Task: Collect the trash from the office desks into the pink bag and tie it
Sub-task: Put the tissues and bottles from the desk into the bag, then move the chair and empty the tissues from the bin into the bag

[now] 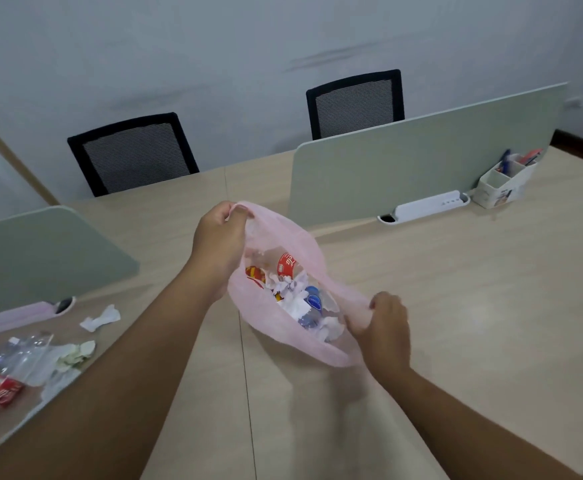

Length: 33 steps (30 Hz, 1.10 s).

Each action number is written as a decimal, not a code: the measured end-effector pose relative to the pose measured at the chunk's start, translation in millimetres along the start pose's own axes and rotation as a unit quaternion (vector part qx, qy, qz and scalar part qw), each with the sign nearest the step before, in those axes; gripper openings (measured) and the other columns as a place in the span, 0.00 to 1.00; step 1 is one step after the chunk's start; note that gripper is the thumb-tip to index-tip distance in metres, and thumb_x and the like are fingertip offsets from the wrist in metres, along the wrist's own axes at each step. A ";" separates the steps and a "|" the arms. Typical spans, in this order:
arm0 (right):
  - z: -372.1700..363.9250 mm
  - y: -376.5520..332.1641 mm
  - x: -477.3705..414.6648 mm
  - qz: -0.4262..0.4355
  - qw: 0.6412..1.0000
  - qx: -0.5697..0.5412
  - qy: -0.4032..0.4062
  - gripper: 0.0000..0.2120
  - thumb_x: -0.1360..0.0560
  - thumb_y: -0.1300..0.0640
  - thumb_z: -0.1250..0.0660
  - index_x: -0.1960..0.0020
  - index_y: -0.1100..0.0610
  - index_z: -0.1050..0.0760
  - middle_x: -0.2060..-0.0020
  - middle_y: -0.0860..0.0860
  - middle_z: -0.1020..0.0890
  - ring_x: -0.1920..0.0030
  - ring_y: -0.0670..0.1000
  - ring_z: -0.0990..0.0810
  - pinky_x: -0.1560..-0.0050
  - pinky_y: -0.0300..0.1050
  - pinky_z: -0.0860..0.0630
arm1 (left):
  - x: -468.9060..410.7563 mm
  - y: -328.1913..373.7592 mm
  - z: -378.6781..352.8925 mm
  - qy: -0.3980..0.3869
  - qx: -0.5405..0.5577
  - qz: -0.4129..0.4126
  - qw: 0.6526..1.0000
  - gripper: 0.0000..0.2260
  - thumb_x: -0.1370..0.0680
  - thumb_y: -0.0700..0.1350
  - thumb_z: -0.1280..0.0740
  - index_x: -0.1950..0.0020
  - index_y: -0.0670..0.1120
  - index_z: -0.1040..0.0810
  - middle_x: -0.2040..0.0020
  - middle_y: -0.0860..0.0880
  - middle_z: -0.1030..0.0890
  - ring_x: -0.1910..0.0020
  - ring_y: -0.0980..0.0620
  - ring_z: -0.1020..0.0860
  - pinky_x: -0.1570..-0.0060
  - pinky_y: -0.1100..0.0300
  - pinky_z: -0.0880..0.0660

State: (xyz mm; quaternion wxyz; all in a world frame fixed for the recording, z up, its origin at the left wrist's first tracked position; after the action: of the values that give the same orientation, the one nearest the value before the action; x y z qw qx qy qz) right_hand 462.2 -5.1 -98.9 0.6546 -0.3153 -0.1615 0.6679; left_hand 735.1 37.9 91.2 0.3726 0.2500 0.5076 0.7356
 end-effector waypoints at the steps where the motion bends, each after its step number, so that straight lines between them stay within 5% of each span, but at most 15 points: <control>1: 0.3 10.6 -1.1 -0.040 0.999 0.032 0.000 0.28 0.39 0.46 0.21 0.45 0.55 0.28 0.50 0.55 0.26 0.51 0.60 0.27 0.58 0.52 0.25 | -1.1 0.4 2.0 -0.007 -0.005 -0.006 1.000 0.11 0.20 0.49 0.41 0.53 0.48 0.20 0.58 0.45 0.20 0.62 0.46 0.23 0.63 0.57 0.27; 3: -21.5 29.6 -9.0 -0.103 0.989 0.071 -0.084 0.33 0.34 0.43 0.24 0.34 0.51 0.31 0.39 0.55 0.29 0.43 0.61 0.29 0.50 0.53 0.25 | -4.0 2.6 6.4 -0.010 -0.014 -0.020 1.000 0.11 0.21 0.49 0.41 0.53 0.48 0.20 0.60 0.45 0.22 0.64 0.47 0.26 0.64 0.56 0.29; 5: -28.8 36.2 -22.1 -0.147 0.978 0.031 -0.145 0.17 0.26 0.50 0.33 0.39 0.52 0.26 0.39 0.55 0.25 0.41 0.61 0.27 0.45 0.52 0.26 | -10.1 10.2 17.2 0.011 -0.037 -0.047 0.998 0.10 0.21 0.49 0.40 0.54 0.46 0.21 0.63 0.47 0.26 0.65 0.48 0.29 0.65 0.57 0.33; 7: 1.7 21.4 -47.0 -0.150 0.983 -0.061 -0.083 0.05 0.26 0.61 0.38 0.52 0.58 0.24 0.51 0.59 0.20 0.48 0.62 0.22 0.51 0.50 0.25 | -24.3 29.4 36.2 0.051 -0.116 -0.101 0.987 0.11 0.20 0.49 0.41 0.54 0.44 0.23 0.61 0.46 0.26 0.63 0.47 0.30 0.62 0.55 0.33; 9: 62.0 -9.9 -84.1 -0.122 0.991 -0.059 0.014 0.05 0.25 0.64 0.43 0.56 0.58 0.29 0.59 0.58 0.25 0.57 0.61 0.25 0.57 0.48 0.29 | -42.9 52.7 56.4 0.088 -0.229 -0.146 0.958 0.13 0.17 0.49 0.45 0.50 0.41 0.26 0.54 0.42 0.24 0.56 0.43 0.27 0.57 0.52 0.30; 14: 164.0 -98.9 -159.4 0.021 0.998 0.059 0.001 0.08 0.21 0.60 0.44 0.50 0.59 0.26 0.48 0.62 0.21 0.47 0.64 0.23 0.52 0.50 0.28 | -69.7 92.6 101.2 0.143 -0.284 -0.147 0.937 0.16 0.16 0.52 0.47 0.52 0.42 0.29 0.49 0.37 0.22 0.52 0.37 0.23 0.54 0.48 0.27; 17: 215.5 -94.5 -168.1 0.009 0.996 0.076 0.049 0.09 0.20 0.60 0.47 0.52 0.57 0.29 0.46 0.62 0.21 0.46 0.64 0.23 0.55 0.48 0.32 | -58.9 114.1 80.9 0.119 -0.310 -0.179 0.926 0.18 0.15 0.54 0.49 0.53 0.42 0.30 0.55 0.39 0.23 0.57 0.39 0.25 0.58 0.49 0.28; 25: 306.8 -7.6 -170.1 -0.055 0.994 0.053 0.072 0.08 0.20 0.60 0.46 0.56 0.57 0.30 0.52 0.59 0.23 0.55 0.60 0.26 0.57 0.47 0.30 | -4.5 169.6 -25.3 0.071 -0.320 -0.254 0.910 0.14 0.15 0.52 0.49 0.51 0.45 0.32 0.56 0.40 0.24 0.59 0.39 0.25 0.63 0.52 0.31; 28: 320.6 42.2 -161.9 -0.059 0.997 -0.049 0.024 0.10 0.21 0.63 0.45 0.53 0.60 0.26 0.49 0.61 0.21 0.59 0.55 0.28 0.67 0.40 0.32 | 24.1 182.2 -67.2 0.058 -0.316 -0.268 0.909 0.14 0.15 0.51 0.50 0.49 0.44 0.31 0.56 0.40 0.25 0.58 0.39 0.26 0.61 0.52 0.31; 30: 331.0 71.9 -143.0 -0.055 0.992 -0.117 0.003 0.11 0.21 0.65 0.45 0.51 0.58 0.24 0.56 0.56 0.22 0.64 0.51 0.29 0.72 0.36 0.35 | 42.7 184.5 -94.1 0.041 -0.306 -0.263 0.914 0.14 0.15 0.51 0.49 0.46 0.43 0.30 0.55 0.40 0.26 0.57 0.39 0.27 0.58 0.51 0.30; 33: 356.1 122.5 -111.4 -0.048 0.993 -0.106 0.020 0.09 0.20 0.63 0.42 0.49 0.58 0.22 0.60 0.54 0.23 0.58 0.53 0.25 0.70 0.36 0.35 | 80.4 188.1 -143.5 0.013 -0.290 -0.275 0.917 0.15 0.15 0.51 0.49 0.46 0.42 0.29 0.55 0.40 0.26 0.56 0.39 0.28 0.56 0.50 0.30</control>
State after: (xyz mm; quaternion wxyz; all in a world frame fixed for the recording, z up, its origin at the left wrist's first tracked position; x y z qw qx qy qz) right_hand 136.2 -54.8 114.2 0.6519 -0.3883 -0.2332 0.6082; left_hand 524.7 -16.9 214.2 0.6095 -0.0277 0.3254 0.7225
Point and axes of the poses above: each hand's wrist, its own x-axis away from the middle knuckle, its own z-axis out of the back of the hand, y = z × x, the point moved 10 cm from there along -x, towards the middle knuckle
